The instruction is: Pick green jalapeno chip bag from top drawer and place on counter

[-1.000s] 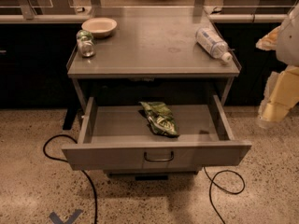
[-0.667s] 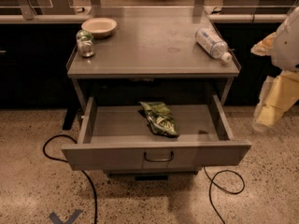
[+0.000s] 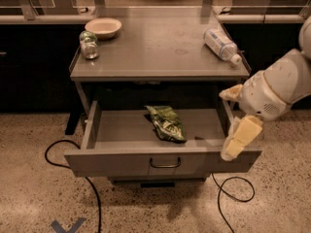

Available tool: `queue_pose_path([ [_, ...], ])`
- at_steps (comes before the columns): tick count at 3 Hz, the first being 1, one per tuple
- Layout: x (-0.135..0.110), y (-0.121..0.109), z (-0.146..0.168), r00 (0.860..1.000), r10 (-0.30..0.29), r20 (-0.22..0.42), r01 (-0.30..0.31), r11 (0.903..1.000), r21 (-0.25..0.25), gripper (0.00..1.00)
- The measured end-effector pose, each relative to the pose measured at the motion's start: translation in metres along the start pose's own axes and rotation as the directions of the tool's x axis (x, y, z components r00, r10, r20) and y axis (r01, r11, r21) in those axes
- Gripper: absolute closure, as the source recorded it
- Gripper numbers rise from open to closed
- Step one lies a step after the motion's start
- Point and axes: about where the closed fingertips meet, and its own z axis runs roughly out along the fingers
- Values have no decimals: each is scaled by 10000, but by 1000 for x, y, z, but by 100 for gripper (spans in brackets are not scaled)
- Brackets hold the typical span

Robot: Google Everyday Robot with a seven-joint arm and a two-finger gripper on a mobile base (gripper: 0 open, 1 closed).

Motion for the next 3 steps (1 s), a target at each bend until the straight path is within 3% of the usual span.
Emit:
queue_pose_path([
  [1,-22,-21,65,9975,75,699,-62,9998,-187,0],
  [2,-24,-29,67,9966,95,822,-105,9999,109,0],
  [3,-19,-28,82,9967,244,776,-243,9997,-18,0],
])
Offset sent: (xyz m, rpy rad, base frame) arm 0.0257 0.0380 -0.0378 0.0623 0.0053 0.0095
